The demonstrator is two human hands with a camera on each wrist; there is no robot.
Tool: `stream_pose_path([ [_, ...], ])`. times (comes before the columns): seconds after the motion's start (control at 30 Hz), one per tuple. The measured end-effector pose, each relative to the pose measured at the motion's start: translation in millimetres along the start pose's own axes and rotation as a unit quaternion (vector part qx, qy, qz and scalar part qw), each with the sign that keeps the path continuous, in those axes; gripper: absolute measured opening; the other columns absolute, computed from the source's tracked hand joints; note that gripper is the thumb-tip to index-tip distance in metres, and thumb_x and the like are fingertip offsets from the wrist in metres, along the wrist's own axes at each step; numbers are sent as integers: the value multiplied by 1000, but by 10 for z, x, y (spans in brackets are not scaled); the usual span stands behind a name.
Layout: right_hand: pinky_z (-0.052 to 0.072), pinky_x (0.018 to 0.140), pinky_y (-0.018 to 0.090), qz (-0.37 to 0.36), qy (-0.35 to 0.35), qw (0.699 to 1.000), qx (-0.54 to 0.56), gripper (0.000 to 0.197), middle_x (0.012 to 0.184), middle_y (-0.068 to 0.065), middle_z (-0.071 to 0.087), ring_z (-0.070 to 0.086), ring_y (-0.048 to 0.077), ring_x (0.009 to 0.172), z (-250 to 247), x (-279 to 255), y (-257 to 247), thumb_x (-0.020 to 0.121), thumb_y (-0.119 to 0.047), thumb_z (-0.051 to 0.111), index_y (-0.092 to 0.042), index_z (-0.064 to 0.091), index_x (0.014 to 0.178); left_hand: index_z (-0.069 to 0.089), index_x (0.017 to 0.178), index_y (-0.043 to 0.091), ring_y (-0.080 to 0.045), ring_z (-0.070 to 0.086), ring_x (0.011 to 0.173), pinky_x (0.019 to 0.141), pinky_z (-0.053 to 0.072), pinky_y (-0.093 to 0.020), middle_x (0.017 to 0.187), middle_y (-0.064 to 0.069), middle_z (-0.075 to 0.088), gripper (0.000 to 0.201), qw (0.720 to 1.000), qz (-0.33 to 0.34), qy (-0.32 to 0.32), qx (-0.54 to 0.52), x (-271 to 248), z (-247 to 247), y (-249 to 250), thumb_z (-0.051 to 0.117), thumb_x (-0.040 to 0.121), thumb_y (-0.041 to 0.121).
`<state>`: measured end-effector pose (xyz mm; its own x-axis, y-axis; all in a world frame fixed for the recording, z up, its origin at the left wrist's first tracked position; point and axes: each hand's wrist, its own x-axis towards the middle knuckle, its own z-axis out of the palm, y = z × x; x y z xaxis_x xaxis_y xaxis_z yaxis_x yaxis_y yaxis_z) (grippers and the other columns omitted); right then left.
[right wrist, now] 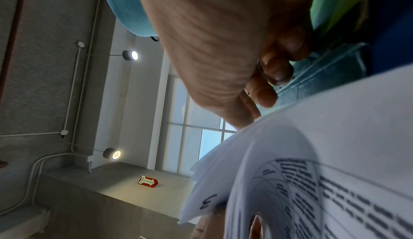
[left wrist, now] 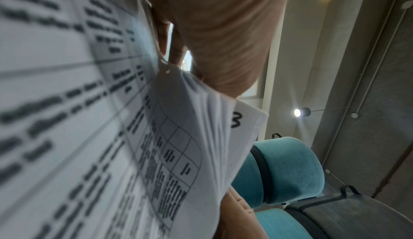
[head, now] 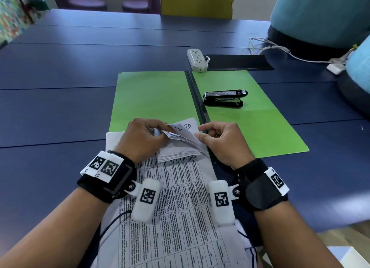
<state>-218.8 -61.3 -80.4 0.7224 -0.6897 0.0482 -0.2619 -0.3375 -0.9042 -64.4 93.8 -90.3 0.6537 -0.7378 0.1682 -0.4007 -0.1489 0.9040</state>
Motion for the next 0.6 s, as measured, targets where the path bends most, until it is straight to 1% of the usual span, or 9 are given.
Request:
stream_pose_path([
  [0.13, 42, 53, 15, 11, -8, 1000, 1, 13, 64, -2, 60, 47, 5, 53, 0, -6, 4, 81, -24, 81, -14, 77, 89, 80, 79, 38, -47, 69, 81, 76, 57, -64, 83, 10, 78, 12, 1000, -3, 2, 3, 2, 5, 8, 73, 71, 31],
  [0.23, 42, 55, 21, 6, -13, 1000, 20, 4, 61, 0, 60, 48, 9, 55, 16, -18, -11, 81, -18, 81, -19, 77, 81, 80, 80, 40, -48, 68, 80, 75, 57, -65, 81, 8, 78, 17, 1000, 1, -2, 3, -2, 1, 6, 70, 67, 42],
  [0.3, 41, 53, 20, -4, -12, 1000, 27, 10, 56, -7, 59, 47, 6, 52, 19, -22, -20, 80, -14, 81, -22, 76, 76, 80, 80, 40, -46, 69, 80, 75, 57, -63, 81, 8, 78, 19, 1000, 4, -3, 2, -6, 1, 12, 68, 66, 45],
  [0.33, 40, 52, 17, -11, -13, 999, 27, 14, 53, -11, 59, 46, 3, 49, 16, -27, -30, 80, -12, 80, -23, 76, 73, 80, 80, 40, -45, 70, 81, 75, 58, -62, 81, 8, 78, 17, 1000, 4, -3, 3, -5, 0, 17, 69, 66, 43],
  [0.37, 40, 50, 16, -20, -15, 999, 26, 18, 52, -11, 60, 45, 1, 48, 14, -31, -40, 80, -10, 80, -24, 75, 70, 80, 80, 40, -44, 71, 82, 76, 58, -62, 81, 9, 78, 14, 1000, 4, -3, 4, -7, -2, 16, 71, 69, 38],
  [0.4, 41, 51, 17, -29, -19, 999, 25, 20, 53, -8, 62, 45, 1, 48, 8, -37, -48, 79, -9, 80, -24, 75, 68, 80, 80, 39, -43, 71, 83, 76, 58, -61, 82, 9, 78, 13, 1000, 2, -2, 2, -5, -2, 13, 73, 72, 33],
  [0.43, 42, 51, 20, -37, -23, 999, 24, 20, 56, -2, 65, 47, 2, 50, 4, -41, -56, 79, -8, 80, -24, 75, 67, 80, 80, 39, -42, 71, 83, 76, 58, -61, 82, 9, 79, 13, 1000, 2, -1, 1, -8, -4, 14, 74, 73, 30],
  [0.5, 45, 54, 23, -50, -36, 998, 25, 16, 66, 7, 71, 50, 4, 53, -2, -58, -77, 79, -9, 80, -22, 76, 70, 80, 80, 38, -42, 72, 84, 75, 58, -61, 83, 9, 79, 14, 1000, 2, -2, 2, -7, -7, -2, 72, 69, 38],
  [0.6, 48, 61, 27, -66, -44, 996, 32, 15, 78, 9, 72, 54, 10, 62, -6, -72, -89, 79, -8, 80, -23, 78, 76, 81, 79, 32, -39, 72, 84, 74, 59, -58, 83, 8, 79, 25, 1000, -1, 2, -7, -7, -3, 4, 66, 64, 44],
])
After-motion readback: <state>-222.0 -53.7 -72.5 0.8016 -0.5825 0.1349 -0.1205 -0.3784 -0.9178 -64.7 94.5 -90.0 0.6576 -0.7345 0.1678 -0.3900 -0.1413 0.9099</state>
